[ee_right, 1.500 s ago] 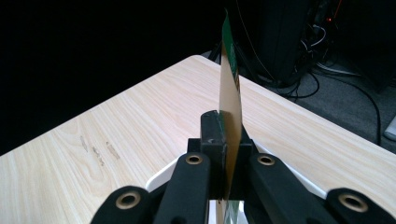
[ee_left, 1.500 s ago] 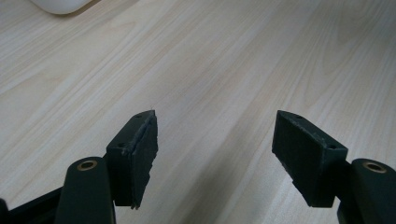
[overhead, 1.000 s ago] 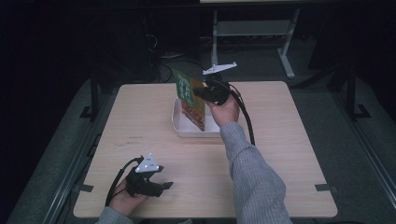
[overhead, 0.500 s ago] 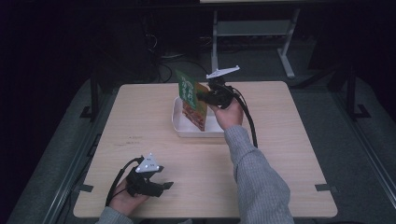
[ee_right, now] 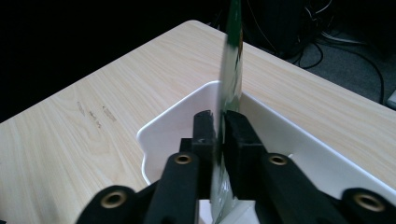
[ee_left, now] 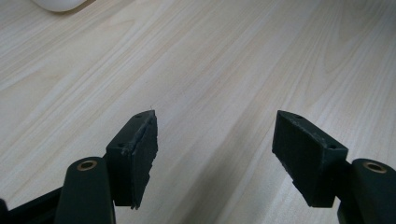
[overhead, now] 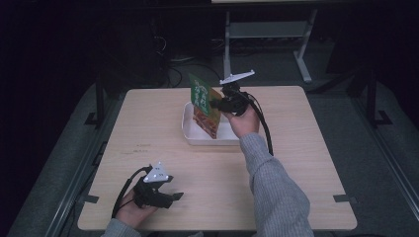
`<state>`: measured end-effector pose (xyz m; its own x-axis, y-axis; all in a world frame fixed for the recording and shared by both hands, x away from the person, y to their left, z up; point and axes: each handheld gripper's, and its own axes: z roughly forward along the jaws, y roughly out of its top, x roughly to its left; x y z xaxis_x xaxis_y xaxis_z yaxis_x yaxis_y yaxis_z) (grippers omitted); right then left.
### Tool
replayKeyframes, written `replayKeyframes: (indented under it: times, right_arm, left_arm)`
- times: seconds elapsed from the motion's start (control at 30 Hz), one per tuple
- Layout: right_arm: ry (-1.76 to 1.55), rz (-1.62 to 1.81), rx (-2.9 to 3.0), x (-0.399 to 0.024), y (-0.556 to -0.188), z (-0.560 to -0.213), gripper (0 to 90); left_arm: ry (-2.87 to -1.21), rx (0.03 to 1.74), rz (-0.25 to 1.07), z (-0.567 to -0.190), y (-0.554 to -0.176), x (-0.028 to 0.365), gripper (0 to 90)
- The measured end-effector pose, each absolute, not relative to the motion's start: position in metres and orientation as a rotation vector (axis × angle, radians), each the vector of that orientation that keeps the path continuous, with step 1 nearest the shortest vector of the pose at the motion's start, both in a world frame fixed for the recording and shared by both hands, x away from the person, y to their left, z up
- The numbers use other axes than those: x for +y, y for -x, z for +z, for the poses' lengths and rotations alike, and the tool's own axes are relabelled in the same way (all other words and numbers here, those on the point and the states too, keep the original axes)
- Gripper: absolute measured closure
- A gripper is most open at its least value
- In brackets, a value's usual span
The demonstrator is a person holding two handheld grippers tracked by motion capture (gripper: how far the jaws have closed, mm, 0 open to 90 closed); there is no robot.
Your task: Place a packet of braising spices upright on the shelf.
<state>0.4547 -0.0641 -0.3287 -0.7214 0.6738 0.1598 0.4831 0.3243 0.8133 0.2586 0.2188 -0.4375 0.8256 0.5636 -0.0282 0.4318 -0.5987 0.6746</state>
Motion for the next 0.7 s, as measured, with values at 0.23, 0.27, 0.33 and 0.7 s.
replayKeyframes:
  times: [0.23, 0.27, 0.33, 0.7]
  right_arm:
    - [-1.078, 1.337, 2.39, -0.07, -0.455, -0.328, 76.7]
    - [-1.078, 1.337, 2.39, -0.07, -0.455, -0.328, 76.7]
    - [-1.086, 1.332, 2.402, -0.072, -0.455, -0.328, 73.2]
    - [-1.108, 1.295, 2.434, -0.081, -0.453, -0.327, 59.6]
  left_arm:
    - [-2.304, 0.724, 0.242, -0.438, -0.259, 0.218, 30.6]
    - [-2.304, 0.724, 0.242, -0.438, -0.259, 0.218, 30.6]
    - [-2.304, 0.726, 0.242, -0.438, -0.259, 0.218, 30.5]
    - [-2.306, 0.727, 0.243, -0.438, -0.259, 0.219, 30.4]
